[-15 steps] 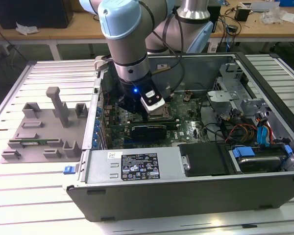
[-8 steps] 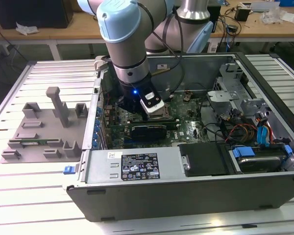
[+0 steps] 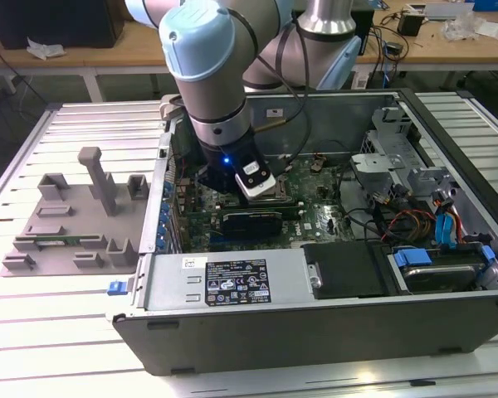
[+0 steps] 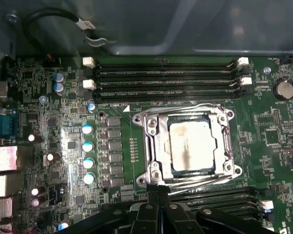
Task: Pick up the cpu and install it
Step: 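Install the second cpu locking lever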
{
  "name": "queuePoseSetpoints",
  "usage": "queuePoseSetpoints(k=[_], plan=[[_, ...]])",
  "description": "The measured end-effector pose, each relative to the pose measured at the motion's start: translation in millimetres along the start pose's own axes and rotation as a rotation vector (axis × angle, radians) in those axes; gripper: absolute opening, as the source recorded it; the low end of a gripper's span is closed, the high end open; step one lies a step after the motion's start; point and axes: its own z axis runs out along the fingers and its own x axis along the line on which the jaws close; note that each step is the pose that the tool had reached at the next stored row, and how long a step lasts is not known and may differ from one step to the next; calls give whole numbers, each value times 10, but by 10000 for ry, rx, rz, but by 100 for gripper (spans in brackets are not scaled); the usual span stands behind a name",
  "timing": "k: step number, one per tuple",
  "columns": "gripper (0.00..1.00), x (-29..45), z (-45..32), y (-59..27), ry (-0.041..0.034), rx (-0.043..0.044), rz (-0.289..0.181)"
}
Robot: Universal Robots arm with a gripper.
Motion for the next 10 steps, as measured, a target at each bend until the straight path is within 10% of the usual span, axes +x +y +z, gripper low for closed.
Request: queuePoseSetpoints(k=[5,10], plan=[[11,32,32,-14,4,-219,36],[11,51,66,-20,6,-621,102]])
